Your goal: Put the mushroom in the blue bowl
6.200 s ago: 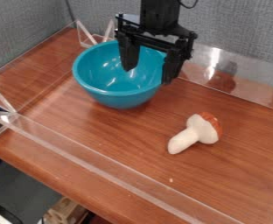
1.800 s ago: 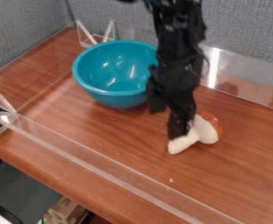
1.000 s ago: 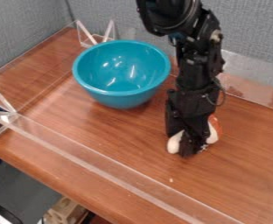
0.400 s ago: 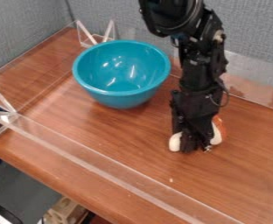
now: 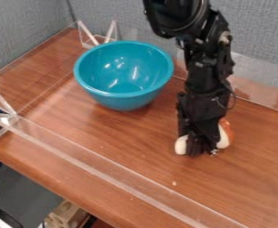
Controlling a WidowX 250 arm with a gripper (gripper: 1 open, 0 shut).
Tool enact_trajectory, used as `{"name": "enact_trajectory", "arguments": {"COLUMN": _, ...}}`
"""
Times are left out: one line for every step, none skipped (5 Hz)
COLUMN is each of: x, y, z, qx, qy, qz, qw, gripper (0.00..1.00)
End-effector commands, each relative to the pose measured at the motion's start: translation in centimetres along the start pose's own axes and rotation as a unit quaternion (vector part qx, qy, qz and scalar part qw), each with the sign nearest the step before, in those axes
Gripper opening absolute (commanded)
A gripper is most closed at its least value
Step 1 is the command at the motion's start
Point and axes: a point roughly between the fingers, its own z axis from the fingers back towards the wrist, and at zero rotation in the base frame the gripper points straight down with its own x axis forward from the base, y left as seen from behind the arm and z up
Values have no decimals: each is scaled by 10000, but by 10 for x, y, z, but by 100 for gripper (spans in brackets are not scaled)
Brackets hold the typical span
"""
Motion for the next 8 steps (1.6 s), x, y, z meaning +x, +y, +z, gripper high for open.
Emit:
{"name": "enact_trajectory", "arguments": {"x": 17, "y": 4, "z": 32, "qx": 275, "qy": -497, "qz": -122, "qw": 9983, "gripper": 0}}
{"name": "enact_trajectory", "arguments": {"x": 20, "y": 7, "z": 30, "qx": 279, "qy": -513, "qz": -110, "qw": 9982, "gripper": 100}}
{"name": "enact_trajectory", "arguments": {"x": 21, "y": 9, "z": 30, "qx": 299, "qy": -543, "qz": -85, "qw": 9980, "gripper": 0}}
{"name": "enact_trajectory", "arguments": {"x": 22, "y": 10, "z": 33, "qx": 337, "qy": -601, "qz": -74, "qw": 9976, "gripper": 0}}
{"name": "enact_trajectory", "arguments": {"x": 24, "y": 11, "z": 28, "qx": 321, "qy": -604, "qz": -70, "qw": 9976, "gripper": 100}}
{"name": "enact_trajectory", "arguments": {"x": 24, "y": 12, "z": 25, "qx": 310, "qy": -597, "qz": -48, "qw": 9977, "gripper": 100}}
{"name": "enact_trajectory", "arguments": {"x": 26, "y": 13, "z": 18, "qx": 283, "qy": -555, "qz": -53, "qw": 9980, "gripper": 0}}
{"name": "enact_trajectory", "arguments": {"x": 25, "y": 14, "z": 21, "qx": 314, "qy": -601, "qz": 1, "qw": 9977, "gripper": 100}}
